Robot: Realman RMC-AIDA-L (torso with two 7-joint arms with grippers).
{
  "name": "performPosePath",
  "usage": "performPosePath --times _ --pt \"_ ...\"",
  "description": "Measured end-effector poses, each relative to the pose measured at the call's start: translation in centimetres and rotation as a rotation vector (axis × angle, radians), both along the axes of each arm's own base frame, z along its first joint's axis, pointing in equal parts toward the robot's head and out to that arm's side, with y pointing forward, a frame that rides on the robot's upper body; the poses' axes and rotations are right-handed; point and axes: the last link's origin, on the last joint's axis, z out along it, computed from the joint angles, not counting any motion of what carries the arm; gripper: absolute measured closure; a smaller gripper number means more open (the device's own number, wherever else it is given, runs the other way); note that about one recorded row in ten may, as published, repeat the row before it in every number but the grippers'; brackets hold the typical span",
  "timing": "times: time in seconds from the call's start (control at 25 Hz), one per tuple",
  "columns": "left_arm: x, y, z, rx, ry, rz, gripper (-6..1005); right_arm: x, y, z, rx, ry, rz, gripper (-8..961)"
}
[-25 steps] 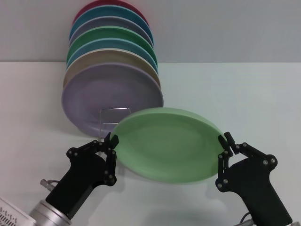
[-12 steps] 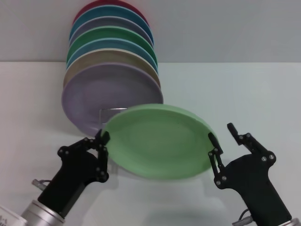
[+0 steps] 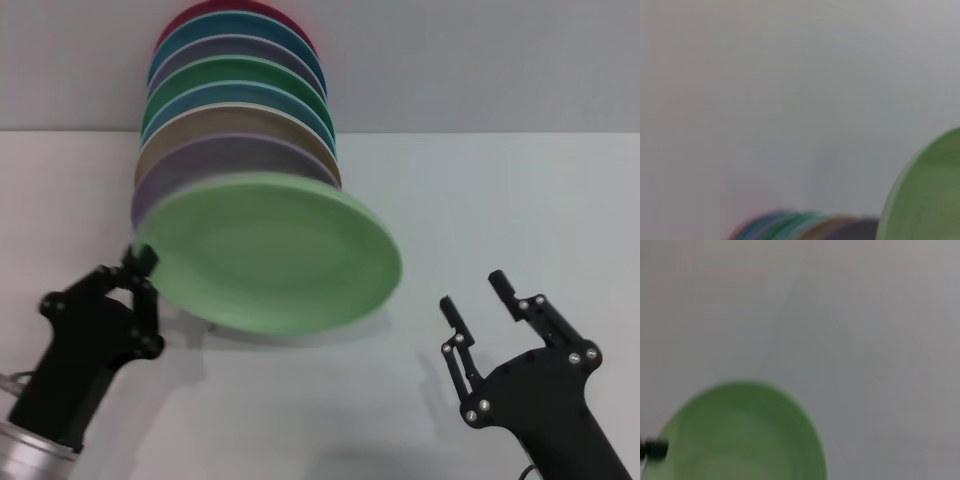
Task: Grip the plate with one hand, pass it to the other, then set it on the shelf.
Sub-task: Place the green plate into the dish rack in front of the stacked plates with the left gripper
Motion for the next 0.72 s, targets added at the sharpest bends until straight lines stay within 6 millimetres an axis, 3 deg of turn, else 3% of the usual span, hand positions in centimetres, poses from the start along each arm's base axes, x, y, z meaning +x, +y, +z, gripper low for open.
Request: performPosePath --times 0.44,0.72 --pt "0.0 2.2 3.8 0.195 -0.019 -0.045 960 0.9 1.2 -1.3 -0.067 -0.079 -0.042 548" --pt "-0.1 3.8 3.9 0.195 0.049 -0.042 955 1.0 1.5 -1.1 -0.057 -0.077 -0.05 549"
